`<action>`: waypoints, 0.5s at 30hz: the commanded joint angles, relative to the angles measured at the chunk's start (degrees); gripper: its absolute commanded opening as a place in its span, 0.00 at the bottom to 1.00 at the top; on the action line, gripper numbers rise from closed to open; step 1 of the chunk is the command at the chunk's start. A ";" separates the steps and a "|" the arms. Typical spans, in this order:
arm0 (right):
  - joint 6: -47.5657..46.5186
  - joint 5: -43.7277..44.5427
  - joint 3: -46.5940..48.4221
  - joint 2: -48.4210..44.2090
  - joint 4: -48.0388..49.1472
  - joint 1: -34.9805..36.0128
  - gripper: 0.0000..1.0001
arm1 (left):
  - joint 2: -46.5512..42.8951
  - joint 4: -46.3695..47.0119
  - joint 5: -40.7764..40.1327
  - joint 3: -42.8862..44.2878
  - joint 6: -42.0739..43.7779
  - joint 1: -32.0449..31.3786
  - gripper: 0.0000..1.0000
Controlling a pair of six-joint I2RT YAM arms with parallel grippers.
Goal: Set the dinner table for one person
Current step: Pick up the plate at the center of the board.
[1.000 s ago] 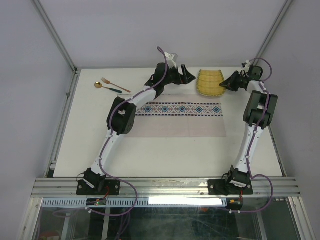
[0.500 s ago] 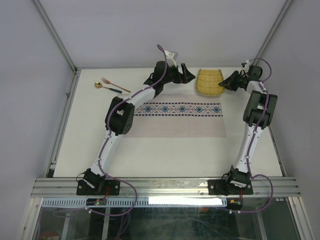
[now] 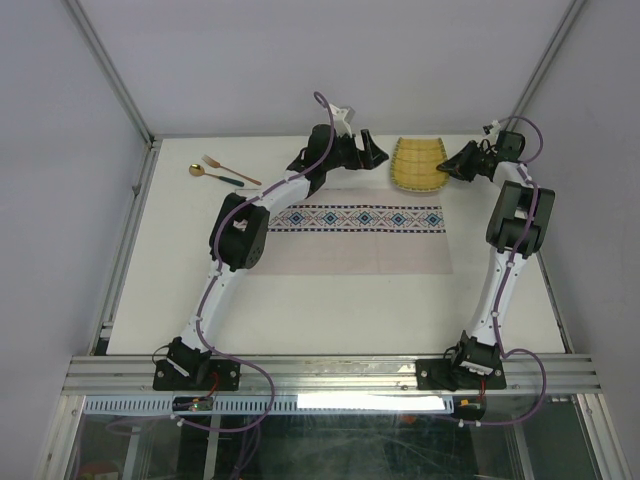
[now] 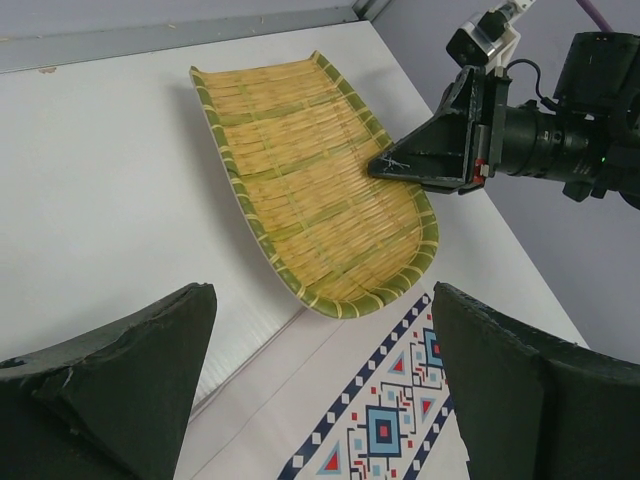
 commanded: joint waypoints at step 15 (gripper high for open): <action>3.82 -5.61 -0.49 -7.18 6.11 0.10 0.00 | -6.08 2.42 -0.39 -1.35 1.17 0.15 0.92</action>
